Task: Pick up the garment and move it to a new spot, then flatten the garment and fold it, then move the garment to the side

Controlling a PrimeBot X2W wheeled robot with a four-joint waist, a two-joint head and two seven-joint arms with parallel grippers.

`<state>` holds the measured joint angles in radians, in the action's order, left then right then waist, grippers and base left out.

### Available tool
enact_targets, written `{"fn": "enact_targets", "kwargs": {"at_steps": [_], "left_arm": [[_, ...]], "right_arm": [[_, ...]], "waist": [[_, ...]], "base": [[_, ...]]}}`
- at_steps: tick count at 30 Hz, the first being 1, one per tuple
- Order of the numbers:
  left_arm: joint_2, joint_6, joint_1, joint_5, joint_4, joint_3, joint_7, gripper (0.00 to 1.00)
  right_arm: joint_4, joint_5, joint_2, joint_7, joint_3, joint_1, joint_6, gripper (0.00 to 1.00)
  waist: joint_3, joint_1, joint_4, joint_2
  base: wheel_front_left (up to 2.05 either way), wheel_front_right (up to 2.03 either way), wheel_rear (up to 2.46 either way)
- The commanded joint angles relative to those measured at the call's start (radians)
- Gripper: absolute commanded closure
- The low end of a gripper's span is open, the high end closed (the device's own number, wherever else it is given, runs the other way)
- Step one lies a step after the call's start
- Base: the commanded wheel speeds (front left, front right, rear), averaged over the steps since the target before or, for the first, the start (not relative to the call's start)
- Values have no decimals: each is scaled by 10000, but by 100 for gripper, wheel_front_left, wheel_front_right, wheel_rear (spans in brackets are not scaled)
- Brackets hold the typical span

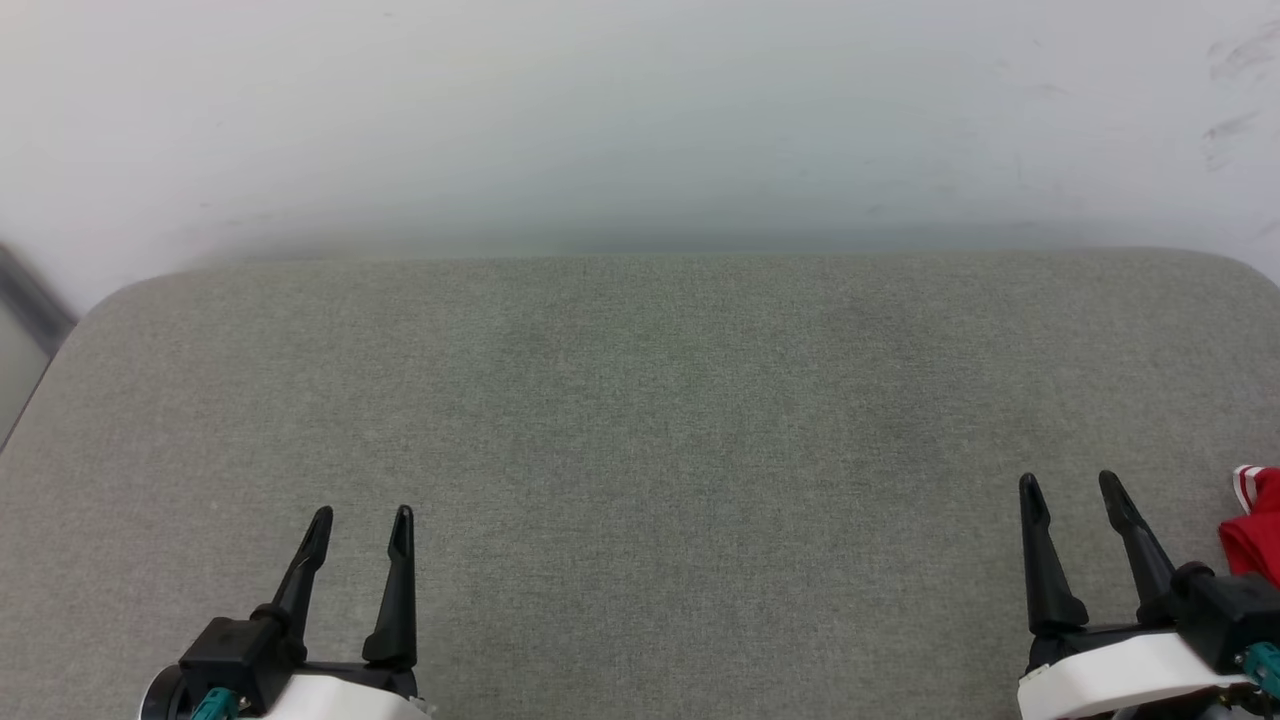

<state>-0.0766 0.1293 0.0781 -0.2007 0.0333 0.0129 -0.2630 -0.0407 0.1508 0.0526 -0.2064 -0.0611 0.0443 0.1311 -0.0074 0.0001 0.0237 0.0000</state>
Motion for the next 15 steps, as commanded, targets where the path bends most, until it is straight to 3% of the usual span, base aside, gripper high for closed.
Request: {"fn": "enact_targets", "kwargs": {"at_steps": [1, 5, 6, 10, 15], "left_arm": [[48, 15, 96, 39, -6, 78, -21, 0], [94, 15, 79, -18, 31, 188, -21, 0], [109, 0, 0, -15, 13, 203, 0, 100], [175, -2, 93, -132, 318, 207, 31, 100], [149, -9, -27, -1155, 408, 216, 252, 100]], "right_arm": [[-24, 90, -46, -60, -1, 0, -7, 0], [3, 68, -46, -66, 16, -37, -8, 0], [2, 25, 0, -42, 13, -1, 0, 100], [-318, 103, -2, -22, 50, 110, 0, 100], [-424, 1145, 9, 185, 32, -2, 0, 100]], "waist": [[0, -1, 1, 0], [1, -1, 0, 0], [1, 0, 0, 0], [1, 0, 0, 0], [6, 0, -10, 0]], "base": [[0, 0, 0], [0, 0, 0], [0, 0, 0], [0, 0, 0], [0, 0, 0]]}}
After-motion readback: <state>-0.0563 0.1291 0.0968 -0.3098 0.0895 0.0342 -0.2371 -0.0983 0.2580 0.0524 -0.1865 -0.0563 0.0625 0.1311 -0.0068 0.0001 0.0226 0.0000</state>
